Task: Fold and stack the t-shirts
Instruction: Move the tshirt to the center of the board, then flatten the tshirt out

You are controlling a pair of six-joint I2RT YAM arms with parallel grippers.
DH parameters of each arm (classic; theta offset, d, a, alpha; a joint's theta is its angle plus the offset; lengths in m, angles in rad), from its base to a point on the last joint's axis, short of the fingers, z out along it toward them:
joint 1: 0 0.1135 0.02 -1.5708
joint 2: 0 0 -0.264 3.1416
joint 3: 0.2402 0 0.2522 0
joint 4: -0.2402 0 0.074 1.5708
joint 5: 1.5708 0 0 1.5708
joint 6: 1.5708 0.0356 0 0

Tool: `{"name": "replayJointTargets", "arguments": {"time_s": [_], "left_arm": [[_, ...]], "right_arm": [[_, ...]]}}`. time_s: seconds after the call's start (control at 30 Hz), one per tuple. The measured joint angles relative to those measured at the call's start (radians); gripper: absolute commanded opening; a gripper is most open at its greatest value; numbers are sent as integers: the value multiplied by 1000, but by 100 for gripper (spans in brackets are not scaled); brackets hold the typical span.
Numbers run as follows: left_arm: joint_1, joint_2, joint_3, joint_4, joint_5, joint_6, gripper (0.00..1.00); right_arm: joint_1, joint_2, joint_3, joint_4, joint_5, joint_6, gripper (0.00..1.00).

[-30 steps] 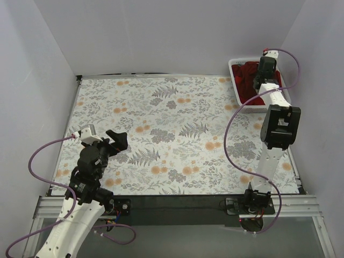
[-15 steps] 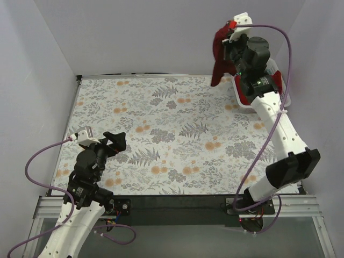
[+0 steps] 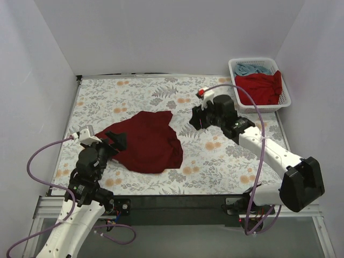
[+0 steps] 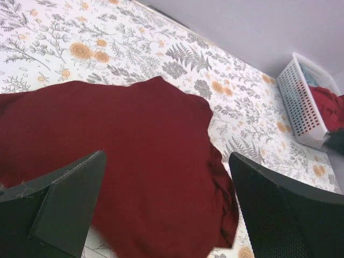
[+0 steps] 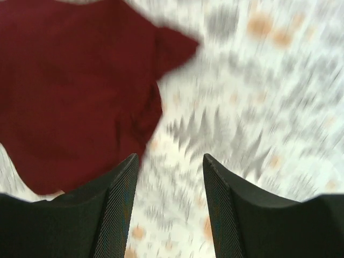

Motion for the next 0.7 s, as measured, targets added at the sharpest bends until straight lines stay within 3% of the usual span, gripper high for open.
{"name": "replayJointTargets", "arguments": {"time_s": [0.17,0.37,0.63,0.7], "left_arm": [[0,84,0,-7,7,-27,97],[0,314,29,-28,78,-108,93],[0,547,71,-101,107,-251,89],[0,577,71,-120,103,-293,82]], "right_arm": [[-1,-100,-276,-106,-23,60,58],[31,-227,-356,-88,-71,93,58],[93,-111,-373,-21,-102,150,59],[108,-53,-367,-16,-100,157,59]]}}
